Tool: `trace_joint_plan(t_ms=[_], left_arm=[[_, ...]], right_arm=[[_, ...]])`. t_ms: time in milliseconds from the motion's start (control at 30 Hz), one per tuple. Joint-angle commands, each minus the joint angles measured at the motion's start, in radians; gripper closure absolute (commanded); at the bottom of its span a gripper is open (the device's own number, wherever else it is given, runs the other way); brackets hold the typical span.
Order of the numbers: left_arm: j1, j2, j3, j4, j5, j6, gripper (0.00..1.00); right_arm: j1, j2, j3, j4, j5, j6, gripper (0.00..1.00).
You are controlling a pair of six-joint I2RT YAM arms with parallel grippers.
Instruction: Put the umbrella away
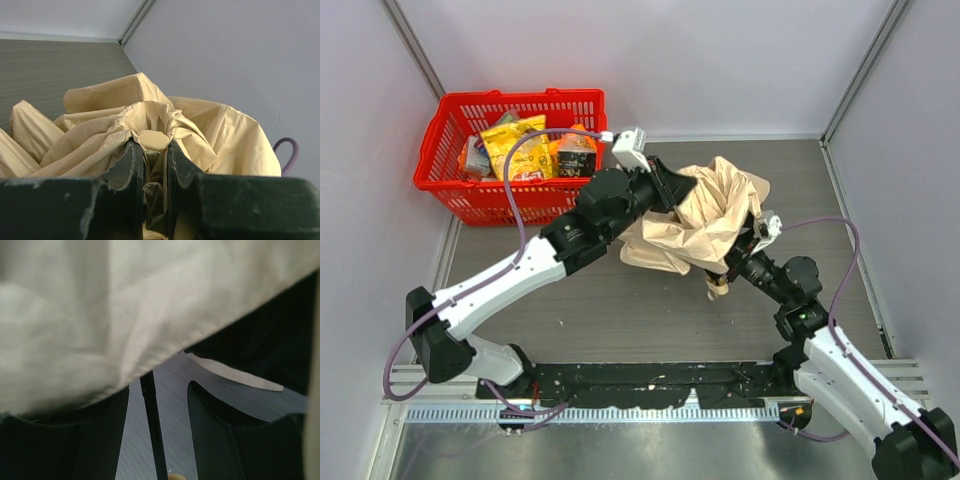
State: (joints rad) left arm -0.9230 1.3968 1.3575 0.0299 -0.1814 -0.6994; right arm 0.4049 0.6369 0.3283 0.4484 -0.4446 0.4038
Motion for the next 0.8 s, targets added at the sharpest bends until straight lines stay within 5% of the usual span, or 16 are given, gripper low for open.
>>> trace_joint_plan(t_ms=[0, 67, 100, 167, 267, 300, 433, 467, 767], left_arm=[[-0.017, -0.018, 0.081, 0.088, 0.002, 0.015, 1.0], [-0.017, -0.022, 0.071, 0.12, 0.023, 0.018, 1.0], [-0.019, -0.024, 0.06, 0.14, 0.043, 0.02, 1.0], [-0.019, -0.031, 0.055, 0.163, 0.098, 0.021, 1.0], [-0.017, -0.064, 0.058, 0.073, 0.146, 0.044, 1.0], [-0.016, -0.093, 0.048, 0.039, 0.154, 0.052, 0.92], [-0.001, -0.234, -0.078, 0.047, 0.177, 0.038, 0.08], [0.003, -0.269, -0.101, 0.051, 0.209, 0.049, 0.01], [0.023, -0.42, -0.211, -0.019, 0.257, 0.14, 0.0]], right_arm=[[0.012, -0.003, -0.052, 0.191, -0.051, 0.035, 0.45], [0.012, -0.022, -0.073, 0.188, -0.022, 0.03, 0.56], [0.012, -0.035, -0.08, 0.176, 0.003, 0.032, 0.76], [0.012, -0.064, -0.115, 0.196, 0.061, 0.029, 0.99], [0.012, -0.112, -0.28, 0.475, 0.041, -0.002, 0.99], [0.012, -0.111, -0.314, 0.648, 0.05, -0.003, 0.99], [0.012, -0.046, -0.295, 0.703, -0.057, -0.034, 0.99], [0.012, -0.019, -0.287, 0.76, -0.069, -0.013, 0.99], [0.011, 0.052, -0.247, 0.912, -0.123, 0.142, 0.99]])
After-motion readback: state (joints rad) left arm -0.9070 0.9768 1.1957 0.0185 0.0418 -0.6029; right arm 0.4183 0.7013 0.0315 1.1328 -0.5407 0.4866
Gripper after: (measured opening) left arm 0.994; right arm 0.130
